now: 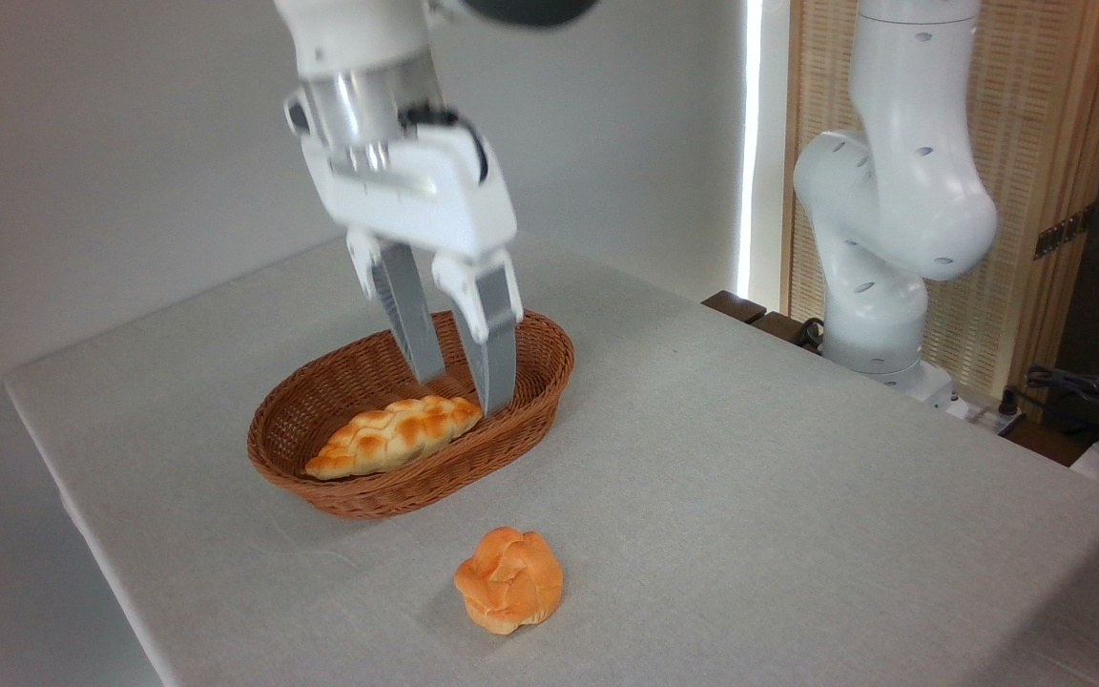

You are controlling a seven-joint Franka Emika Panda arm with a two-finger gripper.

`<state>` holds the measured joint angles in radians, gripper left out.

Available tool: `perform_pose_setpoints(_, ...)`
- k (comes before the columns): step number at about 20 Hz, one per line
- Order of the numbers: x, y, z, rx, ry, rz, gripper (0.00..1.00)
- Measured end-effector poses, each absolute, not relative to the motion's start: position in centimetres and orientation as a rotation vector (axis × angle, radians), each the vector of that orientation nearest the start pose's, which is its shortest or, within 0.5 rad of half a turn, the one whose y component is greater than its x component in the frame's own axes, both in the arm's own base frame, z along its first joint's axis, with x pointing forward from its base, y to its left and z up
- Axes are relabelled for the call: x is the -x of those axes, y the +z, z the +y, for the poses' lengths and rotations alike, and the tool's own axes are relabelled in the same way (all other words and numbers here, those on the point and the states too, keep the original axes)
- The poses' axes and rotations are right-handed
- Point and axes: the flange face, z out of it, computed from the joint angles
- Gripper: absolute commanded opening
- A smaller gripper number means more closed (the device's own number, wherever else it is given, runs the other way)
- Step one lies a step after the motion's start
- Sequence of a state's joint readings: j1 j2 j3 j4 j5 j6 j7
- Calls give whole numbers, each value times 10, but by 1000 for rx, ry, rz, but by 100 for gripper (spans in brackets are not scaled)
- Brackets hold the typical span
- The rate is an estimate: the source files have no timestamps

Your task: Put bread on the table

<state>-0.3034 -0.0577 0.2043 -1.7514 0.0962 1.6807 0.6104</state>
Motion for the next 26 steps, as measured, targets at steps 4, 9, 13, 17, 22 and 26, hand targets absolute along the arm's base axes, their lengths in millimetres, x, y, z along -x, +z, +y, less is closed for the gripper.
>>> perform_pose_setpoints(4, -534, 618, -18, 2977, 27, 1015, 100)
perform_pose_setpoints(9, -537, 613, -15, 2981, 40, 1002, 100)
perform_pose_setpoints(13, -538, 613, -7, 2986, 41, 986, 100)
perform_pose_setpoints(17, -538, 613, -10, 2979, 41, 1004, 100)
perform_pose_setpoints(22, -538, 613, -16, 2969, 44, 1029, 100)
perform_pose_setpoints(26, -538, 612, -15, 2969, 45, 1026, 100)
